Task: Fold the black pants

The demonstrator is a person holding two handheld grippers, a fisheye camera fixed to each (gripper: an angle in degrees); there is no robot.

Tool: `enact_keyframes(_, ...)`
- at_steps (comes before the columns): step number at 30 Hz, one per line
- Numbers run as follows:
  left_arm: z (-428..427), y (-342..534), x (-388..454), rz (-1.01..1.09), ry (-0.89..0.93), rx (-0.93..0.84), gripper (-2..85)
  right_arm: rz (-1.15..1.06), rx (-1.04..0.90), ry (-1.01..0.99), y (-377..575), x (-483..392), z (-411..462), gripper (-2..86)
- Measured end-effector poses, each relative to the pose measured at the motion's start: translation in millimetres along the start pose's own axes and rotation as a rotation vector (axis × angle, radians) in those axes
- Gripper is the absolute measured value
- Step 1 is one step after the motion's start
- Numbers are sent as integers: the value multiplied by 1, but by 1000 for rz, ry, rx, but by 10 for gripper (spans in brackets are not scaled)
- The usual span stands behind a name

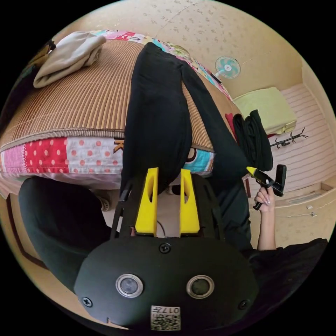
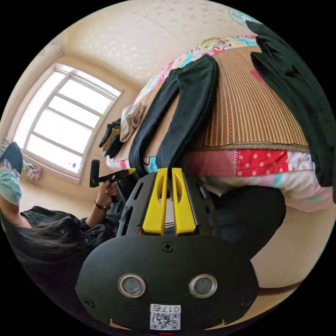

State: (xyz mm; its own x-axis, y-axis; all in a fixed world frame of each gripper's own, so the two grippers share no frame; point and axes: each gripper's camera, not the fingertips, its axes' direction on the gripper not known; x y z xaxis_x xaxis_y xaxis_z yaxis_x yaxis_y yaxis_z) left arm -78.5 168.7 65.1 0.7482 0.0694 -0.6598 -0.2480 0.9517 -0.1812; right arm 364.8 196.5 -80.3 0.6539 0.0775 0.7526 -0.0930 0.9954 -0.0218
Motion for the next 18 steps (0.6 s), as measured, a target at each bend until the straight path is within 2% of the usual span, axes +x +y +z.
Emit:
enact_keyframes(2,-25,0,5,29,84,36,110,-15,25,13,1,0,-20,34)
enact_keyframes(5,-60,-13,20,106,305,55,114,39,-111,140,-14,-1,-11,31)
enact_keyframes(9,-83,-49,37,119,554,53,136,-201,-168,1,-30,-70,33,30)
enact_keyframes(11,-73,-70,35,86,624,-5,146,-263,-216,-60,-36,-90,63,30)
enact_keyframes(13,-53,-89,31,58,616,-114,148,-313,-277,-152,-41,-100,93,31)
enact_keyframes(15,-36,-98,22,32,562,-210,84,-358,-453,-193,-47,-99,130,35)
enact_keyframes(18,-53,-91,13,59,529,-159,42,-421,-653,-261,-63,-84,136,43)
